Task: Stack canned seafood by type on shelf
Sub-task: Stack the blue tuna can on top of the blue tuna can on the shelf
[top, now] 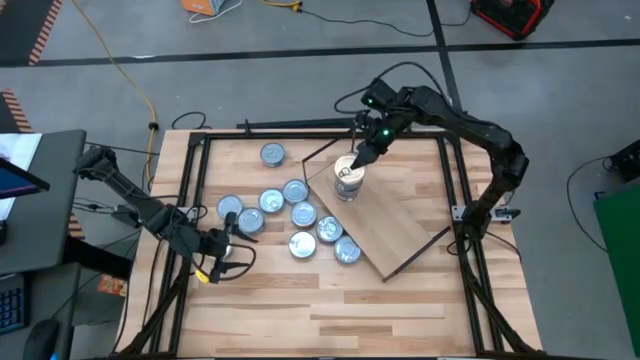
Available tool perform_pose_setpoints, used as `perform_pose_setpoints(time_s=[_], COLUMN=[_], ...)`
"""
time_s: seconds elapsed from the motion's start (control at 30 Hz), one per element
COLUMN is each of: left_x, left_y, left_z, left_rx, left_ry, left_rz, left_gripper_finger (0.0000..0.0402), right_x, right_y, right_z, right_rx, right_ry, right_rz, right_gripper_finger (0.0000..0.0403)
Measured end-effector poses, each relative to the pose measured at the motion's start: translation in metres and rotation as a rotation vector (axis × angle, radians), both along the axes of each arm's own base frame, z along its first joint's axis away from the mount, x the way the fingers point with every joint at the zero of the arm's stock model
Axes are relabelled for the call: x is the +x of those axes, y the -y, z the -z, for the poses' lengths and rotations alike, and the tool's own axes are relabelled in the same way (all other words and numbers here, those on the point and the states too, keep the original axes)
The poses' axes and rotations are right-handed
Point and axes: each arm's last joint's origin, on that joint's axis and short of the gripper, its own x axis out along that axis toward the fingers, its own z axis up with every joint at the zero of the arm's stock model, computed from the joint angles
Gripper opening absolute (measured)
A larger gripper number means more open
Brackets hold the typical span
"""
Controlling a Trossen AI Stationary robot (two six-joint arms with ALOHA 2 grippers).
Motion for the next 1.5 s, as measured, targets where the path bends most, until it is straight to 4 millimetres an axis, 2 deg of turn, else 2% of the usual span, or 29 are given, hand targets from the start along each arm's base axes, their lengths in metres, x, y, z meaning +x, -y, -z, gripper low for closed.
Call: perform_pose_setpoints(time_s=[0.27,0.57,0.87,1.17,1.5], left_x=[0.001,0.0,0.0,0.0,0.0], left_y=[0.001,0.0,0.002,0.002,0.002], left_z=[-0.002,-0.001,-0.001,0.0,0.0], left_rx=[0.012,0.016,0.01,0.004,0.046], left_ry=[0.02,0.008,0.0,-0.004,0.002], left_rz=[0.011,0.017,0.058,0.079,0.095], left_gripper_finger=[0.0277,0.0277,0.0277,0.0277,0.0277], right_x=[0.011,0.002,-0.004,-0.004,-0.008], right_y=[0.003,0.012,0.013,0.011,0.006], right_z=[0.008,0.013,0.014,-0.001,0.001], right_rx=[-0.003,0.039,0.103,0.141,0.183], right_ry=[0.002,-0.075,-0.113,-0.065,-0.126], right_rz=[0.004,0.079,0.086,0.08,0.089], right_gripper_finger=[0.0239,0.027,0.0271,0.0272,0.0272])
